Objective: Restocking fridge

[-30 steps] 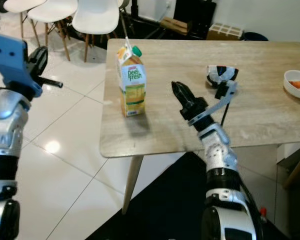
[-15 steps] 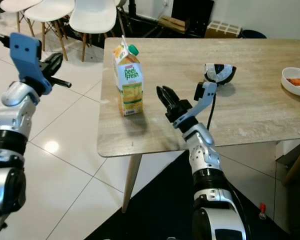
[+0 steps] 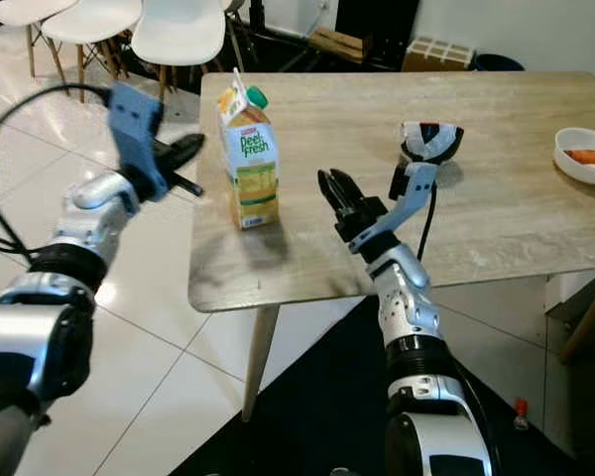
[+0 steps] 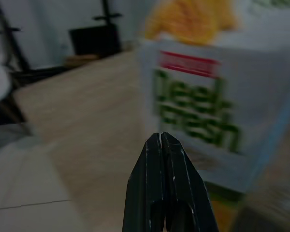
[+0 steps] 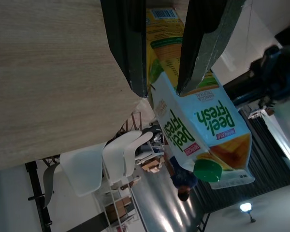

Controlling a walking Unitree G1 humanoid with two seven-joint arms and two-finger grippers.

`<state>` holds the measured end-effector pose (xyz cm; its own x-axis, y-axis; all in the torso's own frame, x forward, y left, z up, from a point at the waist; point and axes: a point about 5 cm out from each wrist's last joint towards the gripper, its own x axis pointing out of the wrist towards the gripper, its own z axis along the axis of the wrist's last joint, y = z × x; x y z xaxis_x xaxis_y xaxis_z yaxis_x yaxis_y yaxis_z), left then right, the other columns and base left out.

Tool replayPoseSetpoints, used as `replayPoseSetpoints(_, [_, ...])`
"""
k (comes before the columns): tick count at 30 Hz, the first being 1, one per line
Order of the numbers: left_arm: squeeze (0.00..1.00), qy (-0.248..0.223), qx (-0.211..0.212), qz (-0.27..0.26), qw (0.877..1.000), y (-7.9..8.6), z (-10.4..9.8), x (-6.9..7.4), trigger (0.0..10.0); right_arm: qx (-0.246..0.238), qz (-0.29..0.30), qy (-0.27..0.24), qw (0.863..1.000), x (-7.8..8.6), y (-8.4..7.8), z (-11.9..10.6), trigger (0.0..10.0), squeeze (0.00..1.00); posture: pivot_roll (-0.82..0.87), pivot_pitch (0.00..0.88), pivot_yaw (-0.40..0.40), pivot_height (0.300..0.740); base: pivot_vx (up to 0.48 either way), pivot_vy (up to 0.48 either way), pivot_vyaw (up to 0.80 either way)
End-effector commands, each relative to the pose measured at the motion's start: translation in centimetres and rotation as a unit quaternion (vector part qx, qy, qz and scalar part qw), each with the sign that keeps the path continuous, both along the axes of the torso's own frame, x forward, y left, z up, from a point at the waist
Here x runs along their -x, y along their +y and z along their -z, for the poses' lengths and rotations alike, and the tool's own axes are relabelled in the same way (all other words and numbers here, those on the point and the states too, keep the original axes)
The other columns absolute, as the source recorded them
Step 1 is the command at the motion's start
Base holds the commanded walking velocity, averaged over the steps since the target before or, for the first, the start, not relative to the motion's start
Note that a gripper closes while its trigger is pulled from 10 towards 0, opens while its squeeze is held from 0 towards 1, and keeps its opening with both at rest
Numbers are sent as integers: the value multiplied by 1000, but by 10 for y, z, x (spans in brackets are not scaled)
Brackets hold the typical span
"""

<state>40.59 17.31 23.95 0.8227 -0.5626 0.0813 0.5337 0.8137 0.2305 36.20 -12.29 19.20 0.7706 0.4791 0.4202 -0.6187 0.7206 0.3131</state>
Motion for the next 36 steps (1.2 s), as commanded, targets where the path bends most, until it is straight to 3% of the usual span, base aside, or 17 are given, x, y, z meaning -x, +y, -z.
replayPoseSetpoints(1, [0, 19, -9, 26, 999, -11, 6, 0, 10000, 9, 8, 5, 1000, 1, -3, 5, 10000, 0, -84, 133, -19, 740, 0, 0, 0])
replayPoseSetpoints(4, [0, 40, -11, 75, 996, -25, 15, 3, 10000, 9, 12, 3, 1000, 2, -5, 5, 10000, 0, -87, 133, -15, 740, 0, 0, 0])
replayPoseSetpoints(5, [0, 52, -16, 116, 992, -33, 22, 7, 10000, 9, 15, 2, 1000, 2, -7, 4, 10000, 0, -87, 132, -16, 740, 0, 0, 0])
replayPoseSetpoints(7, [0, 52, -16, 116, 992, -33, 22, 7, 10000, 9, 15, 2, 1000, 2, -7, 4, 10000, 0, -87, 132, -16, 740, 0, 0, 0])
replayPoseSetpoints(10, [0, 77, -25, 230, 970, -58, 39, 20, 10000, 9, 20, -1, 1000, 2, -10, 4, 10000, 0, -83, 130, -20, 740, 0, 0, 0])
replayPoseSetpoints(13, [0, 80, -23, 257, 963, -64, 43, 25, 10000, 9, 21, -2, 1000, 2, -11, 4, 10000, 0, -82, 129, -21, 740, 0, 0, 0])
replayPoseSetpoints(15, [0, 79, -22, 309, 948, -78, 54, 38, 10000, 9, 21, -2, 1000, 2, -10, 4, 10000, 0, -79, 129, -26, 740, 0, 0, 0])
replayPoseSetpoints(21, [0, 67, -3, 331, 941, -90, 64, 56, 10000, 9, 19, 0, 1000, 1, -8, 5, 10000, 0, -74, 125, -32, 740, 0, 0, 0])
replayPoseSetpoints(27, [0, 61, 18, 335, 940, -93, 65, 63, 10000, 9, 21, 2, 1000, 0, -9, 5, 10000, 0, -74, 127, -34, 740, 0, 0, 0])
replayPoseSetpoints(28, [0, 65, 41, 350, 934, -88, 63, 75, 10000, 7, 23, 3, 1000, 0, -9, 5, 10000, 0, -74, 125, -34, 740, 0, 0, 0])
replayPoseSetpoints(30, [0, 65, 51, 358, 930, -78, 59, 85, 10000, 6, 23, 3, 1000, 0, -9, 5, 10000, 0, -74, 125, -34, 740, 0, 0, 0])
replayPoseSetpoints(33, [0, 65, 51, 358, 930, -78, 59, 85, 10000, 6, 23, 3, 1000, 0, -9, 5, 10000, 0, -74, 125, -34, 740, 0, 0, 0])
replayPoseSetpoints(34, [0, 53, 38, 340, 938, -62, 54, 90, 10000, 4, 20, 3, 1000, -1, -10, 5, 10000, 0, -73, 123, -36, 740, 0, 0, 0])
replayPoseSetpoints(36, [0, 38, 17, 310, 950, -46, 50, 91, 10000, 3, 17, 3, 1000, -1, -9, 4, 10000, 0, -73, 122, -39, 740, 0, 0, 0])
